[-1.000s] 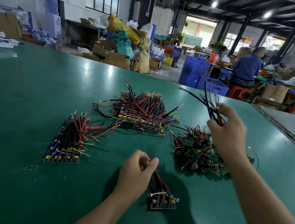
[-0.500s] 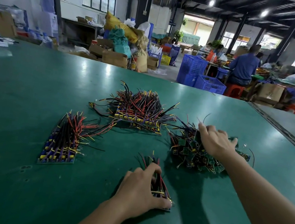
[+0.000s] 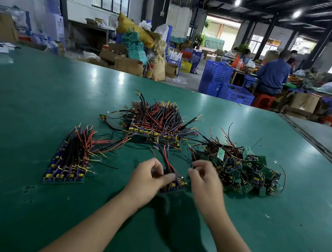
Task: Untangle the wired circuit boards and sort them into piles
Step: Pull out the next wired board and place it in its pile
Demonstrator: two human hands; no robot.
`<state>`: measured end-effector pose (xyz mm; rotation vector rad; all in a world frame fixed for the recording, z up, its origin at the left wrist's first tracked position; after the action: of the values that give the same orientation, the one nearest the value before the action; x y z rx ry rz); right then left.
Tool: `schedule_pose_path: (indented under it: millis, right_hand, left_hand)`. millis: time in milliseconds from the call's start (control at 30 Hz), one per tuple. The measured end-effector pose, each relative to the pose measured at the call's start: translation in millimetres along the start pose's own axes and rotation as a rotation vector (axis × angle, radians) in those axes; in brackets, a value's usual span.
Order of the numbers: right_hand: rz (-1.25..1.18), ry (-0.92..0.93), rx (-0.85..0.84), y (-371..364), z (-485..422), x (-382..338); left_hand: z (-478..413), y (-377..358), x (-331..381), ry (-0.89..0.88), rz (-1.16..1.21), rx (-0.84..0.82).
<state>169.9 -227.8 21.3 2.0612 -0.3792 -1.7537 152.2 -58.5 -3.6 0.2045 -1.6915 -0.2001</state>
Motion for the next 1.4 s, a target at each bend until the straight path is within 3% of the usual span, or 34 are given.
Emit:
schedule_pose_path:
  millis: [100,167,267,400,567,700,833,1000,1100,1200,1300,1400]
  right_hand:
    - [-0.577,-0.250,-0.320,-39.0,-0.1,23.2]
    - [-0.753,-0.252,-0.414,-51.2,-0.2,19.7]
    - [-0.800,-0.192,-0.406,-56.7,-5.8,11.8]
    - [-0.931,-0.198,-0.307,-56.8,-12.1,15.4]
    - [-0.839,-0.183,-0.293,-62.1,-9.4,23.2]
    - [-0.817,-0.128,-0.322,-61.3,-8.3,27.4]
    - [-0.856,-0.112,-0.367,-64.1,-6.4,28.8]
    - [-0.819,-0.072,-0.431,-66.9,-4.4,25.6]
    - [-0.507,0.076,-0.446,-67.0,1.4,14.7]
    - [-0.212,0.200,-0.338,-63.0,5.2,4.8]
    - [-0.236,0.217,-0.224,-57.7,8.5,-2.9]
    - [-0.188,0.154,-0.062,-52.4,12.4,-1.9]
  left_hand:
    - [-9.9,8.4,6.3,-0.054,-0.064,-0.005]
    - [-13.5,14.2,10.0,-0.082,-0.087,0.018]
    - [-11.4,25.2,14.3,-0.150,-0.228,0.086]
    - [6.0,45.8,18.5,-0.342,-0.463,0.352]
    - [-2.1,29.9,-27.0,0.094,0.090,-0.032]
    - [2.8,21.0,-29.7,0.123,0.387,-0.117]
    - [5.1,12.0,-31.8,0.114,0.482,-0.179]
    - [4.1,11.0,-31.1,0.101,0.367,-0.195]
    - [4.0,14.2,-33.1,0.064,0.342,-0.115]
    - [2.9,21.8,-28.2,-0.031,0.218,-0.020]
    - [5.5,24.7,-25.3,-0.068,0.036,0.067]
    - [7.8,19.9,-27.3,-0.082,-0.002,0.050]
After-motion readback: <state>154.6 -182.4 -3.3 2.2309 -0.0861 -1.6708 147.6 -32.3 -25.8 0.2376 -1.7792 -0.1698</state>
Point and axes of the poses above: each hand's wrist, its own z-axis away from the middle knuckle, its own y-axis out of the back of the hand, x = y × z, the point moved 7 cm from there along -z, towards the middle knuckle, and after that the axes turned 11 degrees about -x, right-handed, at the moved point
